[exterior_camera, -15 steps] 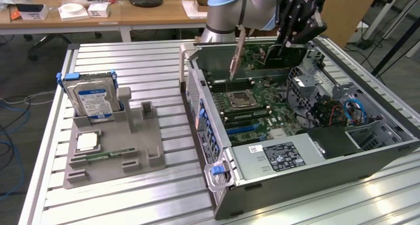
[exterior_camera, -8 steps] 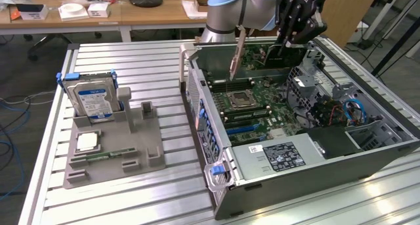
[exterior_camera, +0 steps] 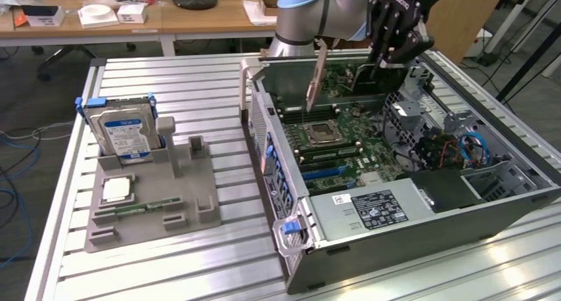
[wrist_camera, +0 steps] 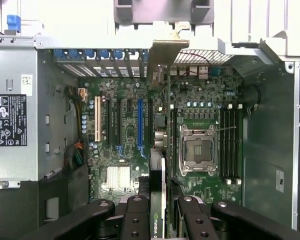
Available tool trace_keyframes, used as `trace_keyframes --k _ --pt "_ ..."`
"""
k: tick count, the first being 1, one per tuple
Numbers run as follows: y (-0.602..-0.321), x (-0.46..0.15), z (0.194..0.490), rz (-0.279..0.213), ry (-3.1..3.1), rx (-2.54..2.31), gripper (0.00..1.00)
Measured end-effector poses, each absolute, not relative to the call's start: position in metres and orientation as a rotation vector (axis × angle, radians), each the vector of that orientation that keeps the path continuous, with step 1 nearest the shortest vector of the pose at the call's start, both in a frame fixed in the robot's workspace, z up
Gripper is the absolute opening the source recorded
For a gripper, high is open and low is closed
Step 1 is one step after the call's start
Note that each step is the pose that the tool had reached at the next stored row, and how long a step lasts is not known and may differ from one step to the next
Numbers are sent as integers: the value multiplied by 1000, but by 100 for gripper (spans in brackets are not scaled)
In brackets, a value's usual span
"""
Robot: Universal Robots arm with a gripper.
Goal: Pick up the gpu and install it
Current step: 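Insert the gpu into the slot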
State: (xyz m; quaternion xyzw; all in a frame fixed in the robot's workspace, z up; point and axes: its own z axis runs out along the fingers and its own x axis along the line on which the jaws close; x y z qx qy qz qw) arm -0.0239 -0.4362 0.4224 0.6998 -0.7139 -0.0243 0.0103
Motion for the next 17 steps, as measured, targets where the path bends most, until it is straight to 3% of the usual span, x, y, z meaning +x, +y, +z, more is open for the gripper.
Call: trace_keyframes --k 17 --pt "-436 -24 398 -73 -2230 2185 27"
